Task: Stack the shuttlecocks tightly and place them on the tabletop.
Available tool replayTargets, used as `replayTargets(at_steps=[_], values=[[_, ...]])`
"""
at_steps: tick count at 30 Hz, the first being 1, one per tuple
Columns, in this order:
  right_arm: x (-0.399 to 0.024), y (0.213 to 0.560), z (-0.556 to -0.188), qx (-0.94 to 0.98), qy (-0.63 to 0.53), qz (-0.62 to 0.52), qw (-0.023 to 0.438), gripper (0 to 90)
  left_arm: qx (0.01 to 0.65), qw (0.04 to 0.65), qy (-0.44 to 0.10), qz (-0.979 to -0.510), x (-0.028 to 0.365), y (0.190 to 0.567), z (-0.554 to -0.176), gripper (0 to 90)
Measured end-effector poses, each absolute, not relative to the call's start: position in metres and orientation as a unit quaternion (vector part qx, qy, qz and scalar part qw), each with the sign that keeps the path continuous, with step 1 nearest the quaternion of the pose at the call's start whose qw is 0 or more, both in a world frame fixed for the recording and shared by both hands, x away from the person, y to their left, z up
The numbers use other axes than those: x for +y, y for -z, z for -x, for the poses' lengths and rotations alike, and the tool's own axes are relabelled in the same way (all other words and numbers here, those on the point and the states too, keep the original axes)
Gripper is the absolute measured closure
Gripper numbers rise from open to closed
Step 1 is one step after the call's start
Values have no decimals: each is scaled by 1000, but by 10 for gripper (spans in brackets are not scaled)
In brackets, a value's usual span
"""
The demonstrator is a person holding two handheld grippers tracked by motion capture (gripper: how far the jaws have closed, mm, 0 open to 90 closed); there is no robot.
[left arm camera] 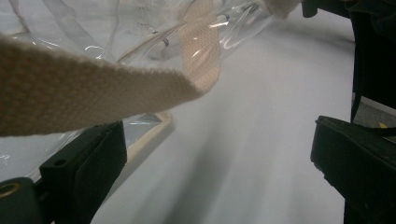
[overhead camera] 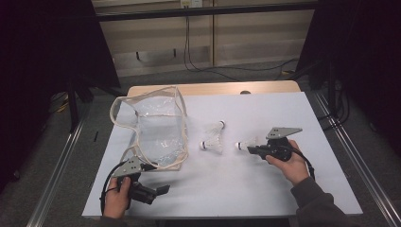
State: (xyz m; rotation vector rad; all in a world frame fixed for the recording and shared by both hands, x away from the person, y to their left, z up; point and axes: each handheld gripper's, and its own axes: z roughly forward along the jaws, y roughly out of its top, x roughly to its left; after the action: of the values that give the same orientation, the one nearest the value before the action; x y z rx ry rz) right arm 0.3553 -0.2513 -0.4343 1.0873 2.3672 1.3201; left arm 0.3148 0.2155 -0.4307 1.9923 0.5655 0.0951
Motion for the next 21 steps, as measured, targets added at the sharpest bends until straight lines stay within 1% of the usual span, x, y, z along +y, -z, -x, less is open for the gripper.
replayTargets(at_steps=[21], values=[[-235,431,-367,802,-466,-360,103,900,234,509,-39,-827,216,431,-315,37]])
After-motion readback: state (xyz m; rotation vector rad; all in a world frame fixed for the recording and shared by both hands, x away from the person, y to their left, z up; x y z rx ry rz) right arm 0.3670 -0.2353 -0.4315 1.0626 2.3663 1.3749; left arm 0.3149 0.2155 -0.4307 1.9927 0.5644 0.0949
